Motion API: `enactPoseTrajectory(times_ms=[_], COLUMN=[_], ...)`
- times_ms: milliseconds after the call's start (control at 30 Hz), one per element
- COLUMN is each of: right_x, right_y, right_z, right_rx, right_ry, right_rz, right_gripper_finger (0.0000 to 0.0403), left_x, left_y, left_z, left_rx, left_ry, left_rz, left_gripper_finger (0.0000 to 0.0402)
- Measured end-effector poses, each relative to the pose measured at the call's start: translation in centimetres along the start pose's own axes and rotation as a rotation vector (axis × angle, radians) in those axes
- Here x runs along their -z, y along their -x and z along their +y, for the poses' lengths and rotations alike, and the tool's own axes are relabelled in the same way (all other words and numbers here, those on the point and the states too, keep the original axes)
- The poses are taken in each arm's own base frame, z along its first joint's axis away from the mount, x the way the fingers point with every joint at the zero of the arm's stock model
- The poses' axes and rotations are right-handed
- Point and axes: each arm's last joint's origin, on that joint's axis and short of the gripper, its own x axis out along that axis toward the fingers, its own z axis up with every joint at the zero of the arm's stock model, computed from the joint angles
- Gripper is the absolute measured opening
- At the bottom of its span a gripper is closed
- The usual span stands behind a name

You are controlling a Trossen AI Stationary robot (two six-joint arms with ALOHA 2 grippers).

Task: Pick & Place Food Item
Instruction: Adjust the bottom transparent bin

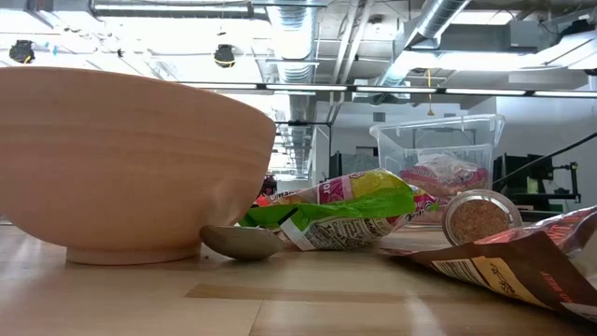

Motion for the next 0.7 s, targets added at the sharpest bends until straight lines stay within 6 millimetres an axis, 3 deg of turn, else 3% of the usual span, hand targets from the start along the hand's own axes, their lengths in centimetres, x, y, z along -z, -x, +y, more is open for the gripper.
enactPoseTrajectory(times_ms=[100, 300, 500, 700], right_x=[0.1, 0.3, 0.5, 0.6], right_y=[0.1, 0.5, 0.7, 0.8], right_z=[-0.1, 0.0, -0.1, -0.3], right_rx=[0.001, -0.008, -0.005, 0.003], right_ry=[0.01, 0.019, 0.035, 0.043], right_rz=[0.001, -0.001, 0.001, 0.002], right_gripper_finger=[0.018, 0.018, 0.018, 0.018], left_x=[1.4, 4.8, 7.7, 10.3], left_y=[-2.8, -6.1, -7.9, -8.0], left_z=[1.8, 4.3, 4.3, 4.4], left_rx=[0.022, 0.103, 0.113, 0.097], left_ry=[-0.017, -0.003, -0.023, -0.031], left_rz=[0.174, 0.409, 0.536, 0.644], left_gripper_finger=[0.0004, 0.0001, 0.0, 0.0])
